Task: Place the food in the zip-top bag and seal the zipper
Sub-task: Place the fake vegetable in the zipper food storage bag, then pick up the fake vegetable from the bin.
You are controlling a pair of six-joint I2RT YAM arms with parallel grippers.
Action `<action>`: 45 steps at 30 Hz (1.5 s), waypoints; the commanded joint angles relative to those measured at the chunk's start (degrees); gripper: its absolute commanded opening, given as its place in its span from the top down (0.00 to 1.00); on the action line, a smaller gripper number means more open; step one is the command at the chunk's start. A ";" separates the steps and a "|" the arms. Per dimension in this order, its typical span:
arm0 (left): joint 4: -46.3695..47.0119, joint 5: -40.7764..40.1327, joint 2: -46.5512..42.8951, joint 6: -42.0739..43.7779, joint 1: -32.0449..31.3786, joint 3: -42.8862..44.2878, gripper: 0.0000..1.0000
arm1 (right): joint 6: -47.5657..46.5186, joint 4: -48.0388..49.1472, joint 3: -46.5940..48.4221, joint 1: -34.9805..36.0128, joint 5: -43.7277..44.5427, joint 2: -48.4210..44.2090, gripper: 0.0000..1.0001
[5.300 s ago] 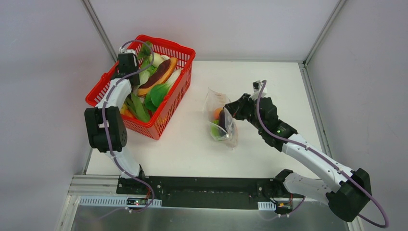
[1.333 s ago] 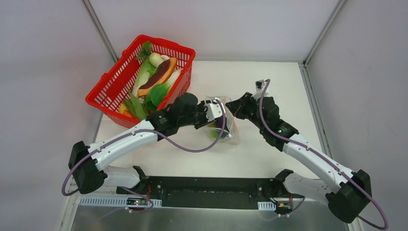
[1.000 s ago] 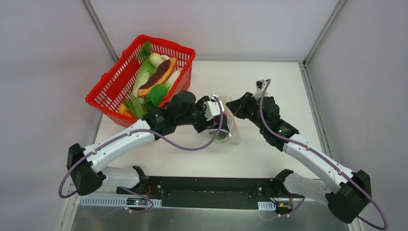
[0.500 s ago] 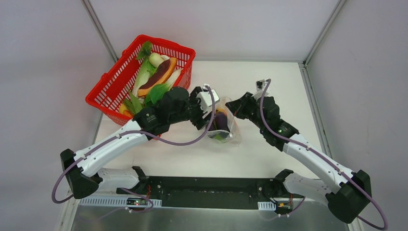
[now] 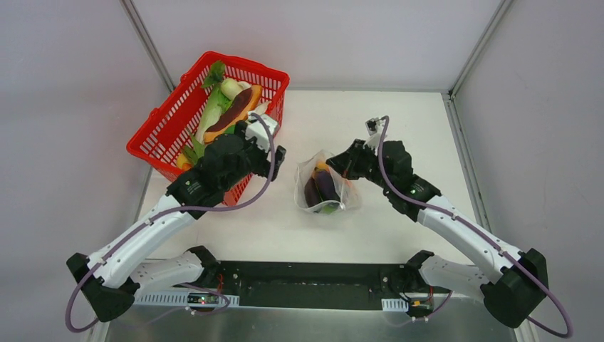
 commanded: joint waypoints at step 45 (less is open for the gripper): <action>-15.10 -3.55 -10.41 -13.50 36.61 0.47 0.01 | -5.31 2.75 2.37 -0.11 -10.97 1.45 1.00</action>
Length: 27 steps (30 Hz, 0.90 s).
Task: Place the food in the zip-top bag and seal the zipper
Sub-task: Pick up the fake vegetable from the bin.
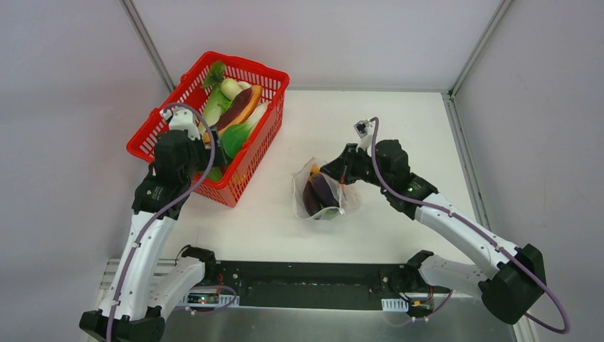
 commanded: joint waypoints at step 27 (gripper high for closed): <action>-15.06 22.86 34.47 20.05 18.02 28.92 0.12 | -0.27 2.65 2.97 -0.16 1.53 1.18 1.00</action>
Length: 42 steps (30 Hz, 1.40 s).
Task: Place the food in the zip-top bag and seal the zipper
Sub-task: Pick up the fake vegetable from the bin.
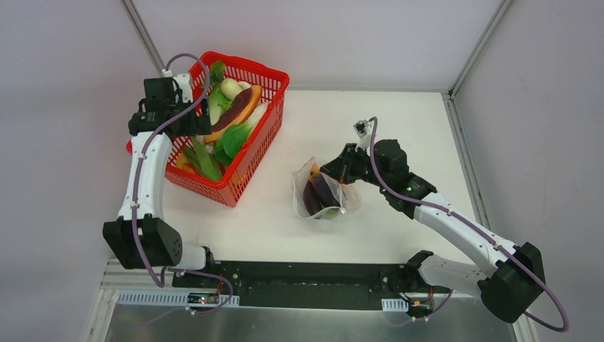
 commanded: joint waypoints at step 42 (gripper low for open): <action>30.05 -0.90 37.52 -29.13 -5.73 26.85 0.26 | 2.26 3.13 3.16 -0.16 -0.04 2.75 1.00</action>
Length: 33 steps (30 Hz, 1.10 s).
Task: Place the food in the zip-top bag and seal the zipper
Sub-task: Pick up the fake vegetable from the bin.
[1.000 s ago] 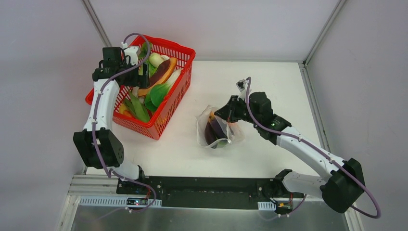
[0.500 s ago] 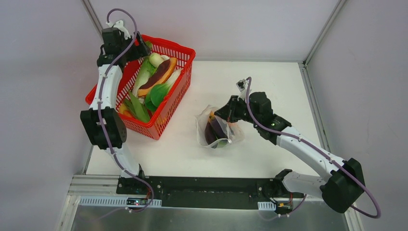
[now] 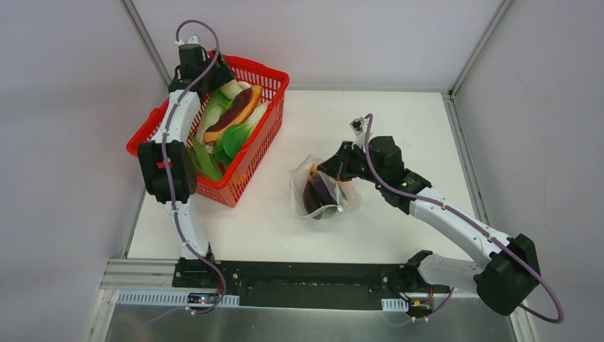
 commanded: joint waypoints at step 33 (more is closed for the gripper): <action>4.28 -8.00 -1.02 -1.71 -4.25 -3.20 0.56 | -0.12 0.78 0.82 -0.16 1.77 -3.55 1.00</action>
